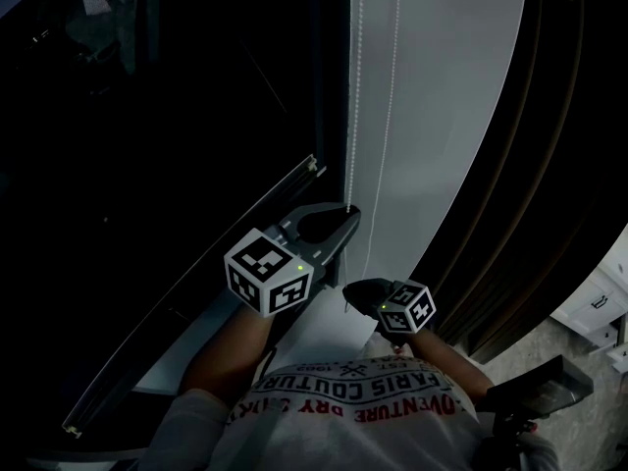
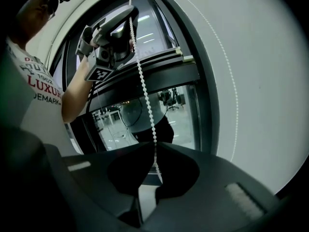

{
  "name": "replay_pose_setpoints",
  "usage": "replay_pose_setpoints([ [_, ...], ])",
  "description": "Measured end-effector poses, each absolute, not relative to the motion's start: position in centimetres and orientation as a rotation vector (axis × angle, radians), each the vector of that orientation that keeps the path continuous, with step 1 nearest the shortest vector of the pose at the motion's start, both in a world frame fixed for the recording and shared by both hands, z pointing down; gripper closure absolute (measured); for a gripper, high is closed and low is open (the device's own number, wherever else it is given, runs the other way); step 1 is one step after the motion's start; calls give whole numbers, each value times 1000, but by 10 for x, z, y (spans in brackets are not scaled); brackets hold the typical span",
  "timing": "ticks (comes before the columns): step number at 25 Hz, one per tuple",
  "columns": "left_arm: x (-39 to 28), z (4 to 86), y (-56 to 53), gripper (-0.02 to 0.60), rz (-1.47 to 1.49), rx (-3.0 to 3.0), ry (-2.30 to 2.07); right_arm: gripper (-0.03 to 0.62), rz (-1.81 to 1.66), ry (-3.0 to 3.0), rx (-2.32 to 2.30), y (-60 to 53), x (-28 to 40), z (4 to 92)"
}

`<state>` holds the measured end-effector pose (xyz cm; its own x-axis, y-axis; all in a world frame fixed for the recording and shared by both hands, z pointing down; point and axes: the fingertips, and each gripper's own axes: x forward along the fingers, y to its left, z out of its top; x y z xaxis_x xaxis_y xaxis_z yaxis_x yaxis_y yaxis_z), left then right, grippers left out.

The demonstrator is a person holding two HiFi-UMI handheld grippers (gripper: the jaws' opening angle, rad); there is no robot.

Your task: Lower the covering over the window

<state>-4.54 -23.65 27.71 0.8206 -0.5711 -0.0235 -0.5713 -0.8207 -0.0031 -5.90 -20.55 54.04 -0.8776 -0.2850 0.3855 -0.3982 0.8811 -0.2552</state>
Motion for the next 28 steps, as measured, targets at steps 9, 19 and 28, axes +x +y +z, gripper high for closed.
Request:
replay_pose_setpoints([
  [9,-53,287,-230,564,-41,-3002,965,563,535,-2839,553,-211,-37,488],
  [19,-56,352,-229,563,-141,-3064,1040,555,362,-2945,590,-216,-24,413],
  [28,-50,417,-220,563,-292,-3113,1072,498,338,-3029,544,-210,-36,380],
])
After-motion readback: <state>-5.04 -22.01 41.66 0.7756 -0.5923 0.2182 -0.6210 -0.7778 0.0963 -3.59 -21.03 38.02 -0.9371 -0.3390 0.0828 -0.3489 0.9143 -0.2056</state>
